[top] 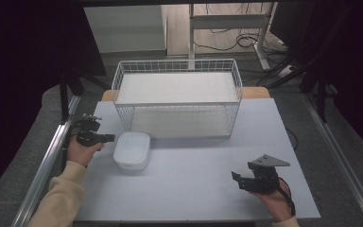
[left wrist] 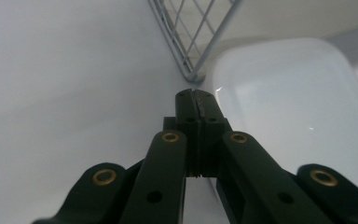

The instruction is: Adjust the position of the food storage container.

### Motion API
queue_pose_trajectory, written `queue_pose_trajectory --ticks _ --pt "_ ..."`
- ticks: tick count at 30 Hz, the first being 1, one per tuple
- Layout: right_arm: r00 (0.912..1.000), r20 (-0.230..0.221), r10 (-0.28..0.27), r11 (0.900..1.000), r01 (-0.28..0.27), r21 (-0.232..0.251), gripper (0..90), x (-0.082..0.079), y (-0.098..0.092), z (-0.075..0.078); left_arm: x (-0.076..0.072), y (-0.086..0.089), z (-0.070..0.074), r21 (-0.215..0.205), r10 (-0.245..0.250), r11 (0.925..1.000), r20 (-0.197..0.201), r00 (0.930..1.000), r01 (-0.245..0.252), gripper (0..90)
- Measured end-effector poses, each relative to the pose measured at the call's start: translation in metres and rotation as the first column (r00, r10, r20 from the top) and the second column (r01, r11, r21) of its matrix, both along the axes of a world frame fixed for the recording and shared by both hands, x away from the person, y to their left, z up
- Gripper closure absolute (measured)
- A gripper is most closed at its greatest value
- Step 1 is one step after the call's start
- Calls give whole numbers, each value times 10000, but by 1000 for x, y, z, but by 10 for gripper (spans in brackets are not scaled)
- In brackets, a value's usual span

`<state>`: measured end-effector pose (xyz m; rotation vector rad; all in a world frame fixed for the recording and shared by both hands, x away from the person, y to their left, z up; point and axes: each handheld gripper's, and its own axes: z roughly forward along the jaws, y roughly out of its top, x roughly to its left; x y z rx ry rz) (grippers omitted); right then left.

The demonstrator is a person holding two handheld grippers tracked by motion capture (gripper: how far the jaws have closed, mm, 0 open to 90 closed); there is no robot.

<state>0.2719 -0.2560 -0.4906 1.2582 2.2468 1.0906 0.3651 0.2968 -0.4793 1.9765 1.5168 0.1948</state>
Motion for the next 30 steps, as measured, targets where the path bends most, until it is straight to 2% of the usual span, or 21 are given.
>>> queue_pose_trajectory --ticks 11,15,23,30 --pt "10000 -44 -45 10000 45 -21 249 1 -1 -1 9 -6 -14 -65 -235 9997 -281 9993 233 900" --pt "10000 -17 -38 10000 38 -18 249 1 0 0 8 -7 -14 16 -233 9997 -305 9993 234 900" --pt "10000 -15 28 10000 -28 -14 249 0 1 0 5 -8 -16 -205 -363 9992 -363 9987 356 900" --pt "10000 9 -38 10000 38 7 249 0 -1 1 4 -20 -17 -401 -701 9968 -345 9969 687 900"
